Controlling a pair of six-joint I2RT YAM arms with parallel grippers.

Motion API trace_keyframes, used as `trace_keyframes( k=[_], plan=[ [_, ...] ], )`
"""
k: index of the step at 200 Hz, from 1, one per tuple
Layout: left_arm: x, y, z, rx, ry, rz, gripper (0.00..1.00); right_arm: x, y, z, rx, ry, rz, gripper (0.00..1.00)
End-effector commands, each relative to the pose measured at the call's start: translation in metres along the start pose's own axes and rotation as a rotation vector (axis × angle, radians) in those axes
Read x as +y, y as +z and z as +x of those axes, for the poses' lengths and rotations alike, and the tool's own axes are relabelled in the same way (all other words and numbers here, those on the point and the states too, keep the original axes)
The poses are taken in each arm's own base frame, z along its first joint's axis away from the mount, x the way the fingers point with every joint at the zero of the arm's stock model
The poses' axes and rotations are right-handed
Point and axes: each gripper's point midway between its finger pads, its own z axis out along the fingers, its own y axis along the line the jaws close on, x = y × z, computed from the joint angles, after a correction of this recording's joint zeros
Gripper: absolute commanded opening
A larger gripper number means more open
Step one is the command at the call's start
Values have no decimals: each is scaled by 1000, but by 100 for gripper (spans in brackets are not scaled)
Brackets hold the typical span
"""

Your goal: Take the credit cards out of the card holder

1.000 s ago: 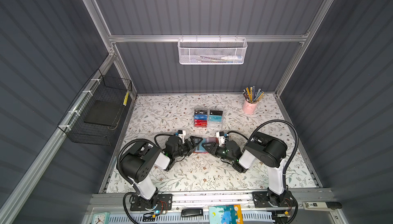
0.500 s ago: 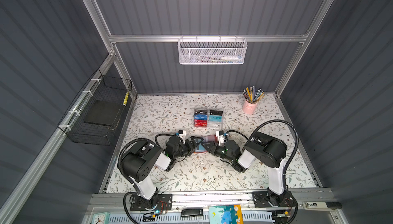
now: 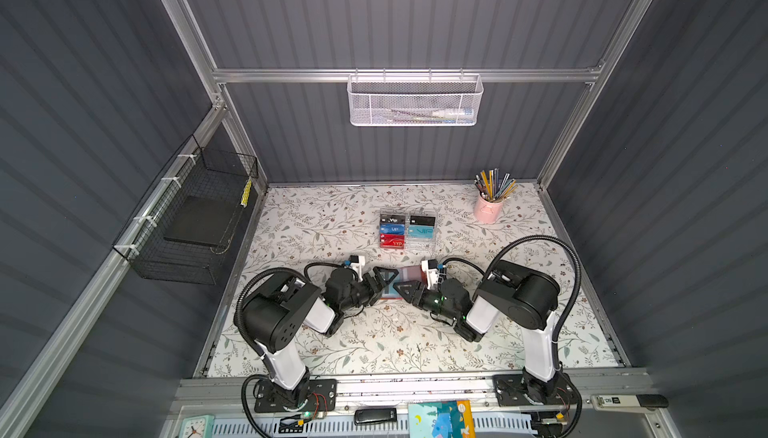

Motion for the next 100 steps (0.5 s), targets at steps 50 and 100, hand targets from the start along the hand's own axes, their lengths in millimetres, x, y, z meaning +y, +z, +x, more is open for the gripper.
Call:
trace_keyframes(
  k=[50,100],
  plan=[
    [57,-7,29,76,-118,-198,100,21,4,16,73,-41,-85,59],
    [59,-7,30,77,-116,-204,100,36,0,15,69,-58,-116,58]
  ],
)
